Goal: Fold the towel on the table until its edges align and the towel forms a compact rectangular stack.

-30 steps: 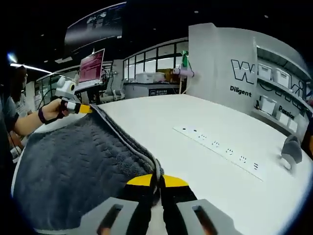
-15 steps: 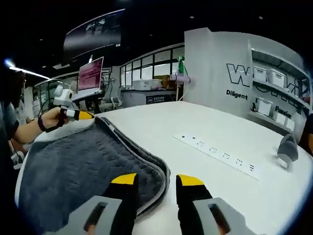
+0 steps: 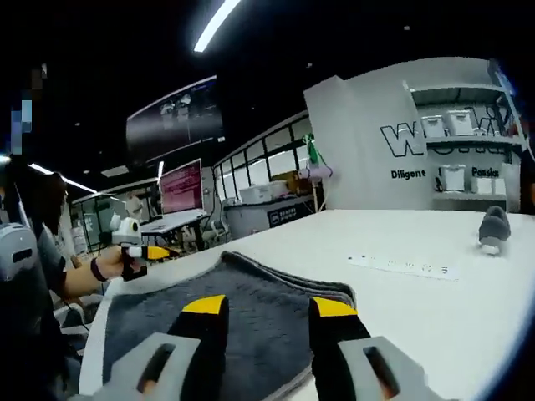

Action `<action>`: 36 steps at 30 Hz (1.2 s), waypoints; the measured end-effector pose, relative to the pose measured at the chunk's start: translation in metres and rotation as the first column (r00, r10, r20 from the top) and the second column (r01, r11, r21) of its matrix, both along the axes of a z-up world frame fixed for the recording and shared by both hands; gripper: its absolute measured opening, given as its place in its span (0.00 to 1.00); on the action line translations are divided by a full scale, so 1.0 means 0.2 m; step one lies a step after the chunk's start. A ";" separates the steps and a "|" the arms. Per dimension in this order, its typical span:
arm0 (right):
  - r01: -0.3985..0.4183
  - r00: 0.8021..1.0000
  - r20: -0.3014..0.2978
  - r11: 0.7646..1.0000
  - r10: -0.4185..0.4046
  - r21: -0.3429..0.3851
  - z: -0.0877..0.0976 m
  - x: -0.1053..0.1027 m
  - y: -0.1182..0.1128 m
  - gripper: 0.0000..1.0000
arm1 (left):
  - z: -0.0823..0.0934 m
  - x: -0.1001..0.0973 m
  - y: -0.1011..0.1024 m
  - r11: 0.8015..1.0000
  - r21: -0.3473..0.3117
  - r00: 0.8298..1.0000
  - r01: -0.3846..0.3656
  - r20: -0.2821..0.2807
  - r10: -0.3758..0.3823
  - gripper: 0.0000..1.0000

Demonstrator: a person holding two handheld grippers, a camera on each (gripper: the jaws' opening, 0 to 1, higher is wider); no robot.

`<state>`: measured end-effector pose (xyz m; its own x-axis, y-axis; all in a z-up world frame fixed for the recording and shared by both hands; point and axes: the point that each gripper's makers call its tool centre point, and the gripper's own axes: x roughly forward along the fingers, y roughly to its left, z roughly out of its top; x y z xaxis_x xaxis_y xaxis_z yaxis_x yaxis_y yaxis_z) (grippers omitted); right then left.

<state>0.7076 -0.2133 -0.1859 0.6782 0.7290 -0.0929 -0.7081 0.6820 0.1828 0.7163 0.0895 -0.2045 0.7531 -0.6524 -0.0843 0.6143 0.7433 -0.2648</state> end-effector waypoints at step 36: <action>0.054 0.989 0.149 0.975 -0.022 -0.215 -0.23 -0.89 0.04 0.99 | -0.11 -0.80 -0.01 0.988 0.126 0.979 0.087 0.172 -0.108 0.99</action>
<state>0.5292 -0.2056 -0.2324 0.7226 0.6757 -0.1457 -0.6891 0.7207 -0.0755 0.5569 0.0874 -0.2261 0.6959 -0.7172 -0.0351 0.7149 0.6966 -0.0596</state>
